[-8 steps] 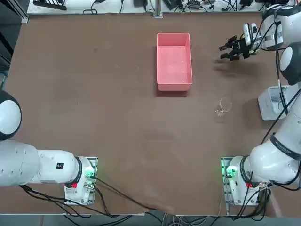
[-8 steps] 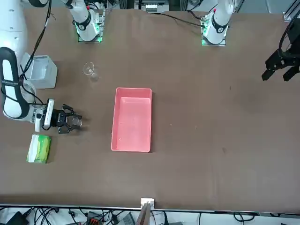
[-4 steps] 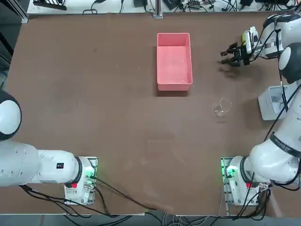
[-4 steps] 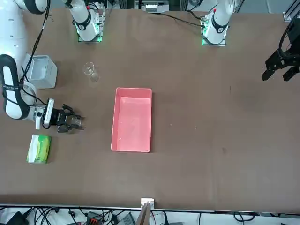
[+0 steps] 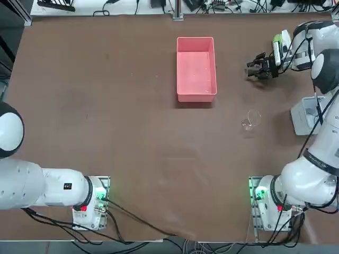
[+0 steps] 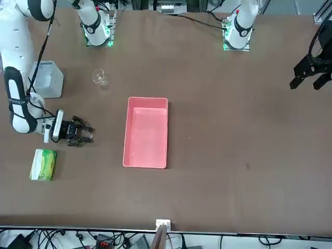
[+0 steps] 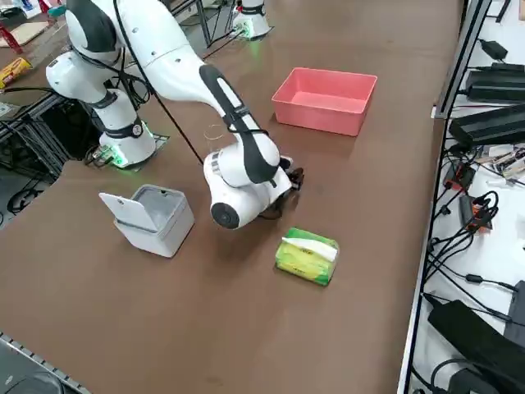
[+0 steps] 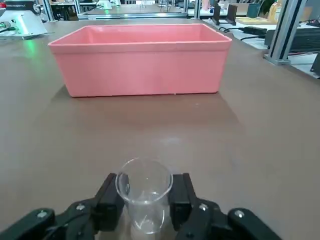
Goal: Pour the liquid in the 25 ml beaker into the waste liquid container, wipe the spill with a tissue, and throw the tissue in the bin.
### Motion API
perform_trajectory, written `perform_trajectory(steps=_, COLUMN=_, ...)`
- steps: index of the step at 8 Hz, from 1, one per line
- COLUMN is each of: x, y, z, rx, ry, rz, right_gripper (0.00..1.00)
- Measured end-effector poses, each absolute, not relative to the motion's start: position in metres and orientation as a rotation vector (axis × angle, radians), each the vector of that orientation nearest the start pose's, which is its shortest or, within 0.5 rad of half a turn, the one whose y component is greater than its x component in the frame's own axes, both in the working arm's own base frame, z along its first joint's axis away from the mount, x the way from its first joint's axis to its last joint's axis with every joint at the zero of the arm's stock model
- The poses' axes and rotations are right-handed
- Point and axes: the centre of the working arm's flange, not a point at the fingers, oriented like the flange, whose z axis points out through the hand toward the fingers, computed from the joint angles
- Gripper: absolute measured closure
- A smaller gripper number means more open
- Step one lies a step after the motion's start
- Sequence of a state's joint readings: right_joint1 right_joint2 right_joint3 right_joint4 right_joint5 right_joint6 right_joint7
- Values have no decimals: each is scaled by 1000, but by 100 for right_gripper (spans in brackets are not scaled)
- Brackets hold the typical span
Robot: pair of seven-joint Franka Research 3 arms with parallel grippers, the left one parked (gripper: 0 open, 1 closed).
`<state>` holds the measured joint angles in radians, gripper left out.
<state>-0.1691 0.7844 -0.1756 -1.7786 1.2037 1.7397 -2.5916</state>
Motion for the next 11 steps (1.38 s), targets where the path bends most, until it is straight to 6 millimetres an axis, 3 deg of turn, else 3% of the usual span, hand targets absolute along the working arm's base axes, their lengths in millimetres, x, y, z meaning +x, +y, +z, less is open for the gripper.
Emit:
perform_trajectory(steps=6, x=582, y=-116, z=108, rx=-1602, ry=-1499, rz=-988, right_gripper=30)
perform_trajectory(steps=7, x=582, y=-117, z=108, rx=-1603, ry=-1499, rz=-988, right_gripper=24)
perform_trajectory(steps=8, x=582, y=-117, z=108, rx=-1604, ry=-1499, rz=-989, right_gripper=5)
perform_trajectory(steps=9, x=582, y=-119, z=108, rx=-1607, ry=-1497, rz=-990, right_gripper=0)
perform_trajectory(steps=11, x=580, y=-129, z=108, rx=-1622, ry=-1491, rz=-998, right_gripper=0)
